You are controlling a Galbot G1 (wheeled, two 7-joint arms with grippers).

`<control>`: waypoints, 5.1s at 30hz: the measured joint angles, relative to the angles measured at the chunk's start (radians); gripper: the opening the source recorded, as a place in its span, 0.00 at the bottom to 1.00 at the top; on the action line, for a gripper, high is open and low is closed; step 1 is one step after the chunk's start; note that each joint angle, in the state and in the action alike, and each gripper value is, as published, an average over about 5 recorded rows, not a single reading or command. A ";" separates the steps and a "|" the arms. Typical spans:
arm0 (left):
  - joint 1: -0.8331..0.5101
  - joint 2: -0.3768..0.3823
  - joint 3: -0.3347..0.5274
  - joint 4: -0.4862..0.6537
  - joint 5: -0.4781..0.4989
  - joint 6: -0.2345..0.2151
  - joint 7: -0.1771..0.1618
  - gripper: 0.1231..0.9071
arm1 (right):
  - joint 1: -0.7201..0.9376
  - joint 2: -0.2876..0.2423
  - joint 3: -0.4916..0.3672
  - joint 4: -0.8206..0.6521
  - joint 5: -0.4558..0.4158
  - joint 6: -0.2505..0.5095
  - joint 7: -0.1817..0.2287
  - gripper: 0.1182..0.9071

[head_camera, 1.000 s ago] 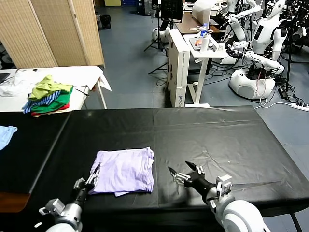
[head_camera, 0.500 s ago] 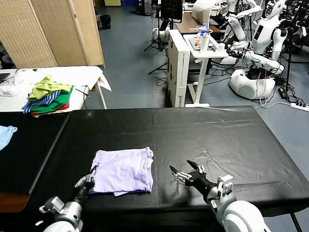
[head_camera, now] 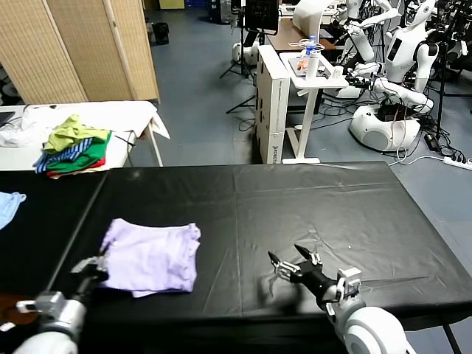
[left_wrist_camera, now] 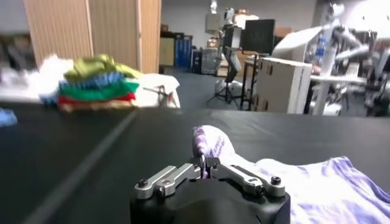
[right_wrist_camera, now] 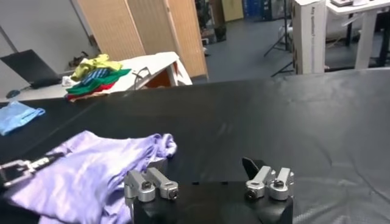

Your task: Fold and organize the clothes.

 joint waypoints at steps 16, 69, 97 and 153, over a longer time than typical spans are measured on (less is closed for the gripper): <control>0.196 0.376 -0.336 -0.098 0.044 -0.012 -0.016 0.07 | 0.005 0.027 -0.011 -0.030 -0.019 0.003 0.011 1.00; 0.064 -0.024 0.220 -0.231 0.189 -0.002 -0.094 1.00 | 0.249 0.113 -0.334 -0.158 0.120 -0.066 0.140 1.00; 0.111 -0.063 0.143 -0.233 0.206 -0.028 -0.112 1.00 | 0.352 0.253 -0.464 -0.294 0.083 -0.096 0.169 0.03; 0.435 -0.006 0.145 -0.388 0.122 -0.068 -0.184 1.00 | -0.382 -0.128 0.219 0.077 -0.216 0.415 0.068 1.00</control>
